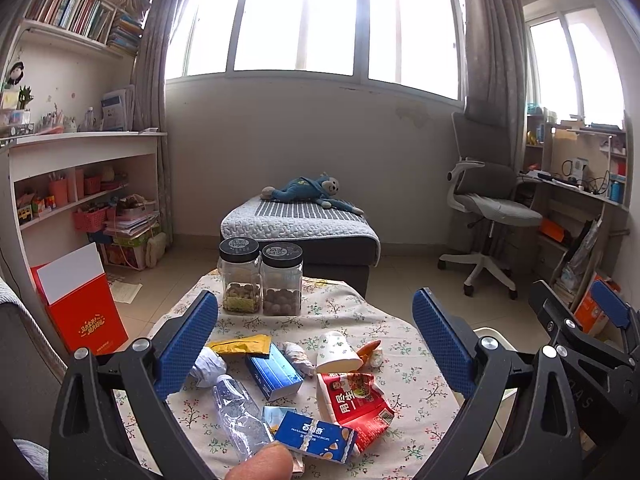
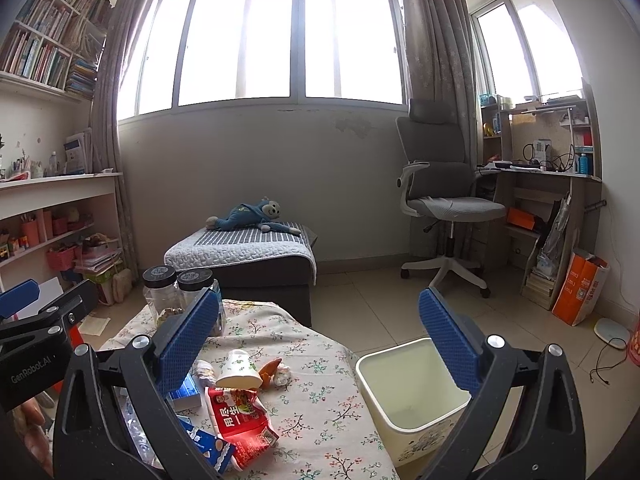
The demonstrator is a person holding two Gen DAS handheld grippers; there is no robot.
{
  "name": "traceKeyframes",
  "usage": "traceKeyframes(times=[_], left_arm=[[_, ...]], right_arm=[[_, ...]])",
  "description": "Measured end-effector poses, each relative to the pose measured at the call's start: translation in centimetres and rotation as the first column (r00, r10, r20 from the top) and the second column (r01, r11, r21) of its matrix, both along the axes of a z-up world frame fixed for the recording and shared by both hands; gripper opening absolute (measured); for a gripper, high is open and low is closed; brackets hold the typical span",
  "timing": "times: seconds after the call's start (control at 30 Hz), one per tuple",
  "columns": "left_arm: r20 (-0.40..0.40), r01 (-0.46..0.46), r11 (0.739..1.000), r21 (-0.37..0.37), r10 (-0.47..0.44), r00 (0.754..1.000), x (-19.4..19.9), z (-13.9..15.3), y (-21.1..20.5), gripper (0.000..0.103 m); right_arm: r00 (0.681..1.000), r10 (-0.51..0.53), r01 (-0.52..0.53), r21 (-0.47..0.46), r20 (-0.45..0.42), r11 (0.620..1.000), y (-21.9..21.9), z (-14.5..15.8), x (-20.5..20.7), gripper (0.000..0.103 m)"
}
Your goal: Collect trash
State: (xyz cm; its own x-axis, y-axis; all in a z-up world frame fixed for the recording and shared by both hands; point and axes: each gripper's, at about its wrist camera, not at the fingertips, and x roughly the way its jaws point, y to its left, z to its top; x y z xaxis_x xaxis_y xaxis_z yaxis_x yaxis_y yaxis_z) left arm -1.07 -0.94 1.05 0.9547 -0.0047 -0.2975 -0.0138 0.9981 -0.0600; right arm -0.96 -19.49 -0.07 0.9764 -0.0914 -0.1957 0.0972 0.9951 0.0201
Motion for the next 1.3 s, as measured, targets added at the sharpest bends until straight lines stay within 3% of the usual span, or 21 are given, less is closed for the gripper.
traceKeyframes(times=[1.3], left_arm=[[0.000, 0.001, 1.000, 0.000, -0.001, 1.000, 0.01, -0.07, 0.08, 0.095]], right_arm=[[1.000, -0.001, 0.001, -0.003, 0.012, 1.000, 0.32, -0.93, -0.39, 0.096]])
